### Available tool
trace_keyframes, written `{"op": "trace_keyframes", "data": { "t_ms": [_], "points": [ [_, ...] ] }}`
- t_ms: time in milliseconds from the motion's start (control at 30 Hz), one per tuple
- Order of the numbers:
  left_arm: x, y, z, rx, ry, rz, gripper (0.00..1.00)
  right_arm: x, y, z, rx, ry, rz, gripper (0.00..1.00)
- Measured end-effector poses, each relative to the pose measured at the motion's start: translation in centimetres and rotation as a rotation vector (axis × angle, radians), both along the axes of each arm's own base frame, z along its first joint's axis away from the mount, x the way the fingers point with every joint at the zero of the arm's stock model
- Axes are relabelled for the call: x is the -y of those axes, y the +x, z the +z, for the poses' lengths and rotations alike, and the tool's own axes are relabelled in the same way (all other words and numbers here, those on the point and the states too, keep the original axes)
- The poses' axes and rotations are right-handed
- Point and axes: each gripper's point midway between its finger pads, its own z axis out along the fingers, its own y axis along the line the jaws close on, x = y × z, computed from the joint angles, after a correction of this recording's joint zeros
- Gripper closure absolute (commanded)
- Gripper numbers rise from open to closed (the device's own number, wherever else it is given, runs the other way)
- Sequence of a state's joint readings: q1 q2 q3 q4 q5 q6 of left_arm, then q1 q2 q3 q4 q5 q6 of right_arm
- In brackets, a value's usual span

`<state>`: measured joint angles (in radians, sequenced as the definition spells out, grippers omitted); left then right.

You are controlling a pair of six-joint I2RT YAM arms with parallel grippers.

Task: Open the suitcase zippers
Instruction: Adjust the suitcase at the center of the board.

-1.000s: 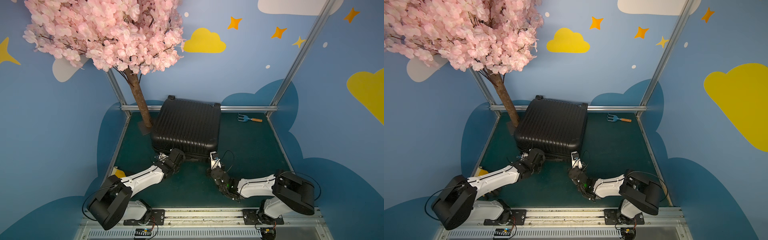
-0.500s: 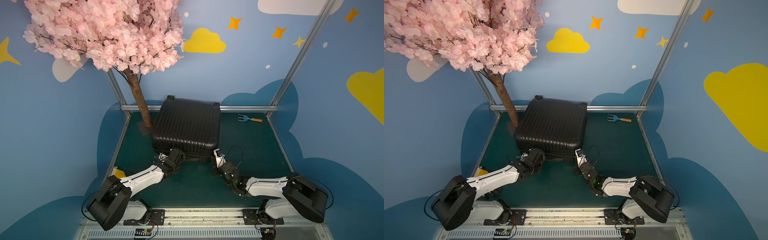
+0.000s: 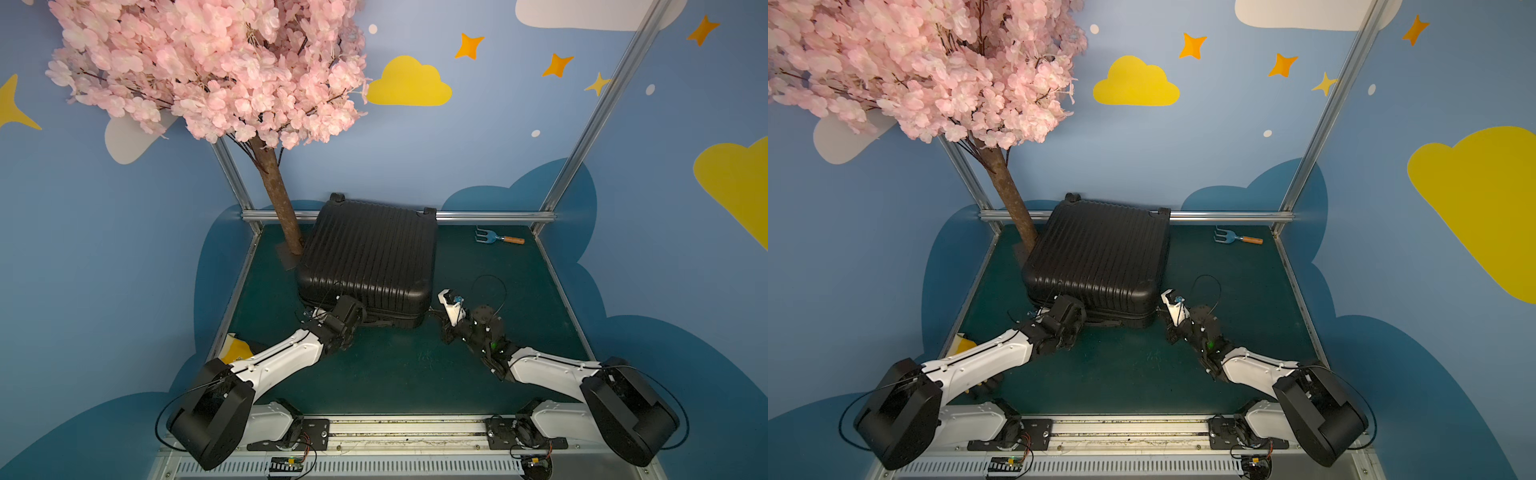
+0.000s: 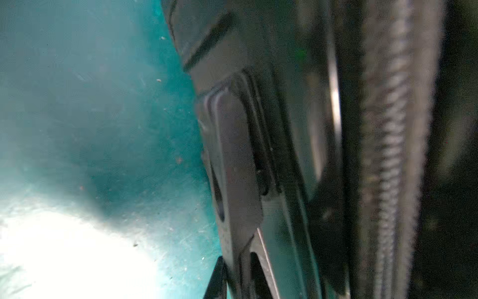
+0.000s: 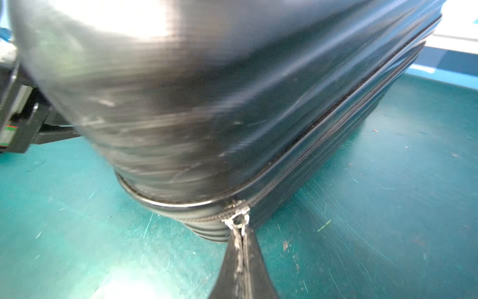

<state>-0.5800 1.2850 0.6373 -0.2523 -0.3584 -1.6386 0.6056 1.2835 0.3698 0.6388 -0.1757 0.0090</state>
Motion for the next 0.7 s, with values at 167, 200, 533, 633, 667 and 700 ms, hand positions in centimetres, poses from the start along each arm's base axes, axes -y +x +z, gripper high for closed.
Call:
{"op": "trace_keyframes", "data": {
  "t_ms": [167,200,533,633,667,700],
  "points": [
    [-0.4,-0.3,0.0,-0.013,0.018,-0.017,0.98,-0.1,1.3,0.1,-0.028,0.006,0.04,1.0],
    [-0.6,-0.4,0.1,-0.015,0.024,-0.02,0.98,-0.2,1.8,0.2,-0.03,0.007,0.047,1.0],
    [-1.4,-0.7,0.3,-0.028,0.089,-0.084,0.98,-1.3,2.7,0.3,-0.029,0.032,0.115,1.0],
    [-1.4,-0.7,0.5,-0.04,0.121,-0.131,0.98,-1.1,3.0,0.3,-0.004,0.018,0.1,1.0],
    [-1.4,-0.8,0.6,-0.045,0.136,-0.15,0.98,-1.0,3.2,0.3,0.006,0.008,0.094,1.0],
    [-1.5,-0.8,0.6,-0.049,0.154,-0.172,0.98,-0.9,3.3,0.2,0.015,-0.001,0.088,1.0]
  ]
}}
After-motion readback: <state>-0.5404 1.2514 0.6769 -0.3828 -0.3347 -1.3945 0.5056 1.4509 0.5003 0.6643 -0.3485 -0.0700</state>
